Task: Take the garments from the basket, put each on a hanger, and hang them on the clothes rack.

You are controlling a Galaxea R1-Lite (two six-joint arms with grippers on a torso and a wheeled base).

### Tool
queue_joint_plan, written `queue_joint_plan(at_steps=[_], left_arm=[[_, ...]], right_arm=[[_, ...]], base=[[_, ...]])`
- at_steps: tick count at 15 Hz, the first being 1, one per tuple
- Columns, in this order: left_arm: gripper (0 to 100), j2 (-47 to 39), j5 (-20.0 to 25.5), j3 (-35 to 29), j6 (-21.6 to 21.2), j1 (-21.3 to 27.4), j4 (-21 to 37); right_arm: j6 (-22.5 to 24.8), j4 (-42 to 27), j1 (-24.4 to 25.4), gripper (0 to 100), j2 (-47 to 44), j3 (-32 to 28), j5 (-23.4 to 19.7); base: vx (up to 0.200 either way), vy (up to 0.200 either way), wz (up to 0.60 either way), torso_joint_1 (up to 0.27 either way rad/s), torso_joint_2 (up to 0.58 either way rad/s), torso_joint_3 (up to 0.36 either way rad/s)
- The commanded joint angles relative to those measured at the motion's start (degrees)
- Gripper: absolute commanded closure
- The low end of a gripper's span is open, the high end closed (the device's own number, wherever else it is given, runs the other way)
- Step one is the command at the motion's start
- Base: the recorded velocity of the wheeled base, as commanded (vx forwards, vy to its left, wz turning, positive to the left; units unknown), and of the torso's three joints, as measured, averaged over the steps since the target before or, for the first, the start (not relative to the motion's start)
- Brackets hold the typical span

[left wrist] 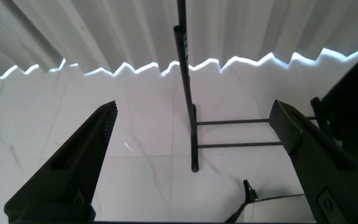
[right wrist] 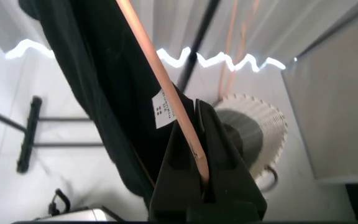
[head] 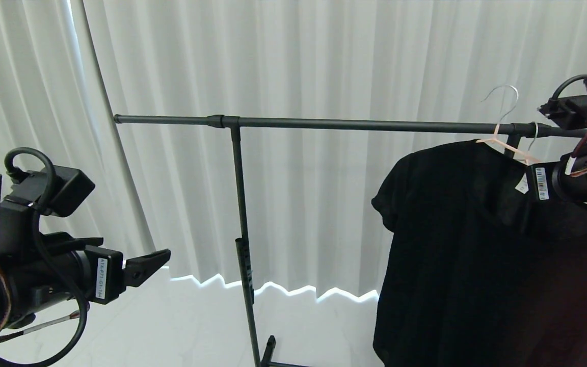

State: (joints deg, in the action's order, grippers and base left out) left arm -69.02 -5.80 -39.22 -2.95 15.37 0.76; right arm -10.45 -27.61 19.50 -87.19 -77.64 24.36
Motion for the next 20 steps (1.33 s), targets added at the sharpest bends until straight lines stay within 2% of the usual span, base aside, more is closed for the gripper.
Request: queue_joint_plan(at_steps=[1, 9, 15, 20], left_arm=[[0, -0.1, -0.1, 0.0, 0.0, 0.9, 0.0], [0, -0.1, -0.1, -0.1, 0.0, 2.8, -0.1], [0, 0.0, -0.1, 0.0, 0.0, 2.9, -0.9], [0, -0.1, -0.1, 0.1, 0.0, 2.8, -0.9]], right_arm=[[0.1, -0.1, 0.0, 100, -0.7, -0.4, 0.0], [0.1, 0.0, 2.6, 100, -2.5, -0.3, 0.3], [0.0, 0.3, 2.9, 100, -5.5, 0.2, 0.6], [0.0, 1.9, 3.5, 100, -9.4, 0.1, 2.9]], base=[[0.200, 0.000, 0.00, -0.002, 0.00, 0.007], [0.200, 0.000, 0.00, 0.005, 0.00, 0.002], [0.000, 0.000, 0.00, 0.000, 0.00, 0.000], [0.000, 0.000, 0.00, 0.000, 0.00, 0.000]])
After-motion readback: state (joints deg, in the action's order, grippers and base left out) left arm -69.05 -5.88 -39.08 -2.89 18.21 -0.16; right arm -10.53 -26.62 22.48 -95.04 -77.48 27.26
